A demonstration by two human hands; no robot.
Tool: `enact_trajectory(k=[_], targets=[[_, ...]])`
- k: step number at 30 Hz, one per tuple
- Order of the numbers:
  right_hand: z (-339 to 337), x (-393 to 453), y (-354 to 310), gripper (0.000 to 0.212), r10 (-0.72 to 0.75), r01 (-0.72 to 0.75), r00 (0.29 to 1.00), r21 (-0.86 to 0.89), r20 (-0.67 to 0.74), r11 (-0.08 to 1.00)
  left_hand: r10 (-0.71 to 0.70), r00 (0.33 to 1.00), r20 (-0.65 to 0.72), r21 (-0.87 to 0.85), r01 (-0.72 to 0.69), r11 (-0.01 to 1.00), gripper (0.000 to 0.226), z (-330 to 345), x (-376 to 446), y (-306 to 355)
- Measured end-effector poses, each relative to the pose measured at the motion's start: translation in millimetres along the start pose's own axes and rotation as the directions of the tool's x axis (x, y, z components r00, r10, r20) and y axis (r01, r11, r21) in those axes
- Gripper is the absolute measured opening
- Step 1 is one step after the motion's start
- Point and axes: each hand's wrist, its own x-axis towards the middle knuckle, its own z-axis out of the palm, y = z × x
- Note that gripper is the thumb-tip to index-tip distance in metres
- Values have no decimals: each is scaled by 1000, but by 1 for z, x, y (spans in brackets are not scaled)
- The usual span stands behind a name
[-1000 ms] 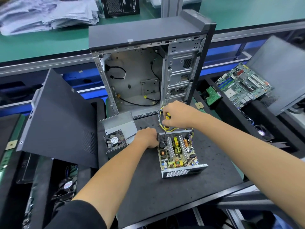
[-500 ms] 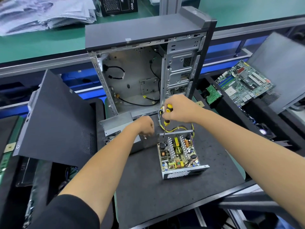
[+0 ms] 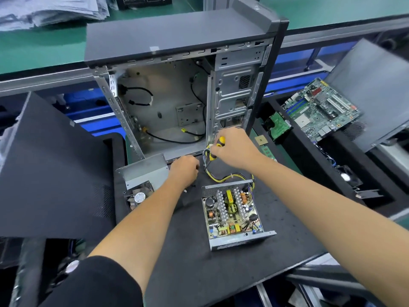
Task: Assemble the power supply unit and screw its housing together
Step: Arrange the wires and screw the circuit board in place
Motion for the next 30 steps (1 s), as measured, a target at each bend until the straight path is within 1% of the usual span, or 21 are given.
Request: enact_trajectory(k=[3,7,8,10,13,15,18,21,25,27,30], targets=[[3,1,3,25,-6,6,1000,-13,5,1000,-6,1000,-3,31,6,1000,18,3,1,3],[3,-1,5,26,-2,2,1000,-13,0,1000,-27,1000,-14,-9,27,1000,13,3,-1,5],[2,-2,5,26,-3,3,1000,-7,-4,1000,-42,999,-18,-48,42,998,12,2,-2,5],[-2,-3,3,25,-16,16,1000,12,-16,1000,-102,994,-26,-203,95,974,9,-4,-6,7],[-9,-4,-4,24,-45,45,998,12,-41,999,-165,984,-61,-472,117,874,12,-22,-14,9],[-15,-3,-11,27,-56,57,996,12,-73,998,-170,984,-56,-567,109,817,19,-35,-24,9],[-24,-7,-22,22,-88,91,992,36,-87,995,-121,991,-50,-571,71,818,11,-49,-43,6],[-25,-15,-33,25,-108,113,992,84,-61,990,-105,992,-68,-642,37,766,8,-55,-66,5],[-18,-31,-43,32,-141,142,990,48,-22,989,-80,995,-64,-646,20,763,14,-52,-94,5],[-17,-38,-47,35,-153,154,988,61,-18,986,-78,995,-70,-637,15,771,18,-49,-105,5],[-19,-48,-53,35,-180,178,983,77,24,981,-81,992,-92,-638,3,770,19,-42,-121,4]])
